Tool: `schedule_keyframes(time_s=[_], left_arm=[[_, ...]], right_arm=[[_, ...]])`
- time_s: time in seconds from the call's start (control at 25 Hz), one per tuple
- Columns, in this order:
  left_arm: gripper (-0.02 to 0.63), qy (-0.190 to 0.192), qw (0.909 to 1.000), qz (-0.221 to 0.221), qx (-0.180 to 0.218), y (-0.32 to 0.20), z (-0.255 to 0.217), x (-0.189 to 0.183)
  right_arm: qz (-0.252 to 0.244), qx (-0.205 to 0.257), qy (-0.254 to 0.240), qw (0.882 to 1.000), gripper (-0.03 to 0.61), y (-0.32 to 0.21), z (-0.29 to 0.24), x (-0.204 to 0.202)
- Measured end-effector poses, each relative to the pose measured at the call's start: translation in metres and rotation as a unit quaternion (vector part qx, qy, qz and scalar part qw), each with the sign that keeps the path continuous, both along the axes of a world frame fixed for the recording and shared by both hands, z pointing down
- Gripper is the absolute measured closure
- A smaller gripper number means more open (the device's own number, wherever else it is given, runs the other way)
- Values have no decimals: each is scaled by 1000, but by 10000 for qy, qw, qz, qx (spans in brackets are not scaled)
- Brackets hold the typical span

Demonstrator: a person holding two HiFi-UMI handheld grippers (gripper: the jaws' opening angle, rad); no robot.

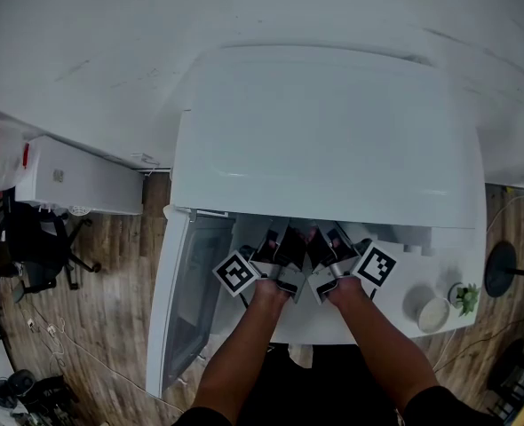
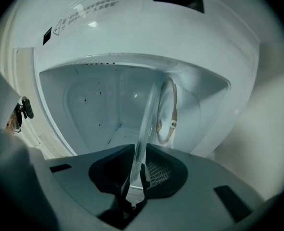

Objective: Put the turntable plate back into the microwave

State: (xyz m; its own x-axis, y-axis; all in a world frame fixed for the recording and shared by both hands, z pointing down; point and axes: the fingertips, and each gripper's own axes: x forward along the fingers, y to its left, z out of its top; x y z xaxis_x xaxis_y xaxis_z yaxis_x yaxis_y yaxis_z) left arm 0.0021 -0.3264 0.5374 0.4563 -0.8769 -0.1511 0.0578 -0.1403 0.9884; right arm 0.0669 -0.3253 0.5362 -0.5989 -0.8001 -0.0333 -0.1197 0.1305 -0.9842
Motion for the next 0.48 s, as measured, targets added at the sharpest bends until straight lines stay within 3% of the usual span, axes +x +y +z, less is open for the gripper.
schedule_keyframes(time_s=[0.48], left_arm=[[531,-232,9997,45,-98,-10,1,7]], right_arm=[[117,-313,-169,9993,500,13,9,7]])
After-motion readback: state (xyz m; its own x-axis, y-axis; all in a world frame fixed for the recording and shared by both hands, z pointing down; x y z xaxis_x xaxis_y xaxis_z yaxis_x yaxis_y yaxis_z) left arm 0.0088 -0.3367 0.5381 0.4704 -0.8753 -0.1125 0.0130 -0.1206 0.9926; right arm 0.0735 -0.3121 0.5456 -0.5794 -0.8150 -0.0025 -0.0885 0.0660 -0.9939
